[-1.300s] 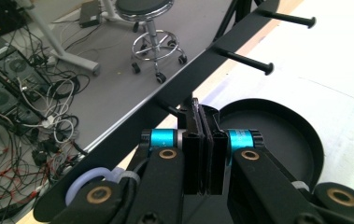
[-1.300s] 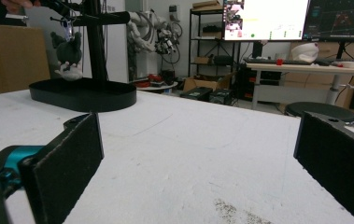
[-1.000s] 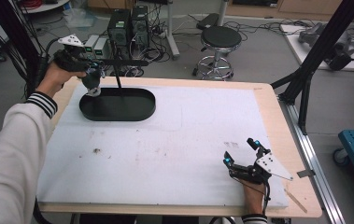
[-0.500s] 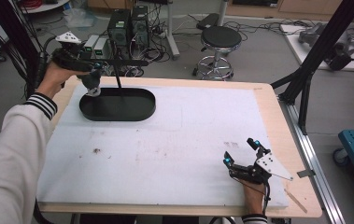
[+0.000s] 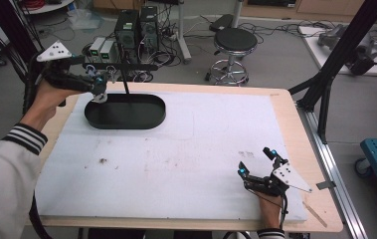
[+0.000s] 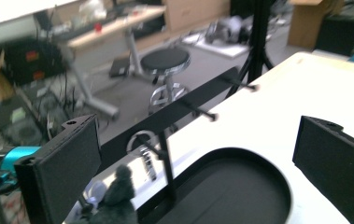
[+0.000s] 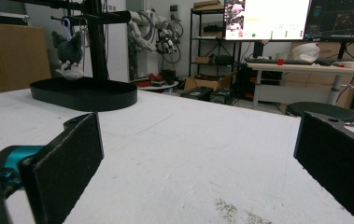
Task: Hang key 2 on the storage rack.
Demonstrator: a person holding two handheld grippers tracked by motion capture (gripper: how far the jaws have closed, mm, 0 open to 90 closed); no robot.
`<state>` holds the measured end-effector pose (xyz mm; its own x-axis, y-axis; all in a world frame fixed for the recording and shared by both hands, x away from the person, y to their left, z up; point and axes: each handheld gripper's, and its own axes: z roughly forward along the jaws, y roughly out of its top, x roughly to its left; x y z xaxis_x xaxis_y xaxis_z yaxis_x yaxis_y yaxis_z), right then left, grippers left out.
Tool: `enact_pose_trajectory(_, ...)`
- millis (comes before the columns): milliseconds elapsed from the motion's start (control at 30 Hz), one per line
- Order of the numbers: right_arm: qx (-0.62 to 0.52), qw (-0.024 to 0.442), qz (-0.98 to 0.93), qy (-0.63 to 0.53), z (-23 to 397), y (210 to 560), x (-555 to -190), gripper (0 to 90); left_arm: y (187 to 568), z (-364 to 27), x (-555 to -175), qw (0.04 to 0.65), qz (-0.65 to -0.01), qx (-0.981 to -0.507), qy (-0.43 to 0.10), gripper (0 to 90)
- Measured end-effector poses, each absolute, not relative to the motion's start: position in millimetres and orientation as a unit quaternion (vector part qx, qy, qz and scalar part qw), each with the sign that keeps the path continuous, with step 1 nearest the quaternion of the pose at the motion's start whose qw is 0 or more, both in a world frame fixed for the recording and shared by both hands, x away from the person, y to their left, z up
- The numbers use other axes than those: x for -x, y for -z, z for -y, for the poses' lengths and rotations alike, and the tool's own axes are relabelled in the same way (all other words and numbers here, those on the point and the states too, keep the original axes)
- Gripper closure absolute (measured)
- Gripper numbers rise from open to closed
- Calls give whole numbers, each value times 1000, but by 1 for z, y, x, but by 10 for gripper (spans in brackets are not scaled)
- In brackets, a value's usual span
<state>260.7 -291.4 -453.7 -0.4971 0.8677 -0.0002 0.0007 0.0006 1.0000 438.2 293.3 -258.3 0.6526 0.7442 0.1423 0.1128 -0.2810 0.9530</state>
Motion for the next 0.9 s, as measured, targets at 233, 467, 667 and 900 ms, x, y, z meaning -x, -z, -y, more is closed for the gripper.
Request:
enact_pose_trajectory(233, -354, 355, -613, -611, 291, 454, -261, 6, 280, -289, -398, 564, -252, -728, -297, 17)
enact_pose_trajectory(467, -353, 355, -615, -609, 290, 454, -260, 6, 321, -285, -356, 607, -239, -706, -275, 17)
enact_pose_trajectory(667, -354, 356, -613, -610, 291, 454, -261, 6, 351, -283, -330, 624, -237, -695, -268, 17)
enact_pose_trajectory(900, -354, 356, -614, -609, 290, 454, -260, 6, 379, -283, -304, 649, -242, -666, -277, 17)
